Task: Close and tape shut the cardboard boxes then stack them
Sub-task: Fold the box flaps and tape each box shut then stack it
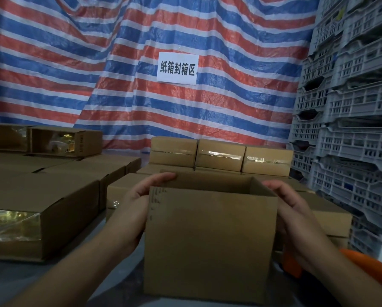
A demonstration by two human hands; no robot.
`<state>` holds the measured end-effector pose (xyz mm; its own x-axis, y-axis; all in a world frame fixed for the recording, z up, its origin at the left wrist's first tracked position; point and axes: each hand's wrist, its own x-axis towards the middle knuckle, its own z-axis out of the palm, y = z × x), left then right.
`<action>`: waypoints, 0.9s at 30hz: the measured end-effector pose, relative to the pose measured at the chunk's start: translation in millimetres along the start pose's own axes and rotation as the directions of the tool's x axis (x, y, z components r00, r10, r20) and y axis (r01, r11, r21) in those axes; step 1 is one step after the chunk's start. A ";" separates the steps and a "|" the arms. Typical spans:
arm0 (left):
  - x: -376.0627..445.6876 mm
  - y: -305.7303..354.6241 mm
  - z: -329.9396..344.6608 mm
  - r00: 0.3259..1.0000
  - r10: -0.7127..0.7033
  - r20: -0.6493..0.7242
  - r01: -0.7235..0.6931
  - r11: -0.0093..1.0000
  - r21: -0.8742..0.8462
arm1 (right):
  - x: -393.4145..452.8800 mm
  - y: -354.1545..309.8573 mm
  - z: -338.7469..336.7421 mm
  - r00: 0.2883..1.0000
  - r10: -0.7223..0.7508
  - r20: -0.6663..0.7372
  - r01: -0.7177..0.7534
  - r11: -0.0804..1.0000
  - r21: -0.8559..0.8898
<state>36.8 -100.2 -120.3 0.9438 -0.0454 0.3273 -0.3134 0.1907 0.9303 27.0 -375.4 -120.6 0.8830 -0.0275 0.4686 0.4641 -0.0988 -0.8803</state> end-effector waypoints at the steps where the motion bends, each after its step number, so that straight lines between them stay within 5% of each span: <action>1: 0.2 0.2 0.8 1.000 0.007 -0.013 -0.006 1.000 0.008 | -1.0 1.8 1.7 1.000 0.005 0.009 -0.005 1.000 0.009; 7: -0.1 1.4 1.5 1.000 0.006 -0.029 -0.006 1.000 0.004 | -6.2 2.5 13.3 0.998 0.058 0.028 -0.059 0.998 0.027; 11: 2.3 0.2 0.6 1.000 -0.011 -0.012 0.012 1.000 0.006 | -4.2 0.4 20.0 0.963 0.265 0.045 -0.258 0.958 -0.125; 17: 7.0 -0.2 -6.3 0.996 -0.061 0.070 0.057 0.997 0.049 | 0.8 -0.4 17.0 0.965 0.260 0.026 -0.233 0.902 -0.364; 20: 7.4 5.5 -10.2 0.991 -0.074 0.114 0.061 0.992 0.112 | -0.6 0.6 15.3 0.951 0.308 -0.038 -0.307 0.919 -0.246; 27: 6.8 12.6 -27.6 0.936 -0.068 0.345 0.004 0.983 0.182 | 0.6 4.4 3.4 0.953 0.268 0.142 -0.242 0.954 -0.176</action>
<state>42.2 -71.0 -110.9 0.8687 -0.3939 0.3004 -0.3233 0.0085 0.9462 29.8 -372.5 -124.5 0.9758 0.0881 0.2002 0.2167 -0.2631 -0.9401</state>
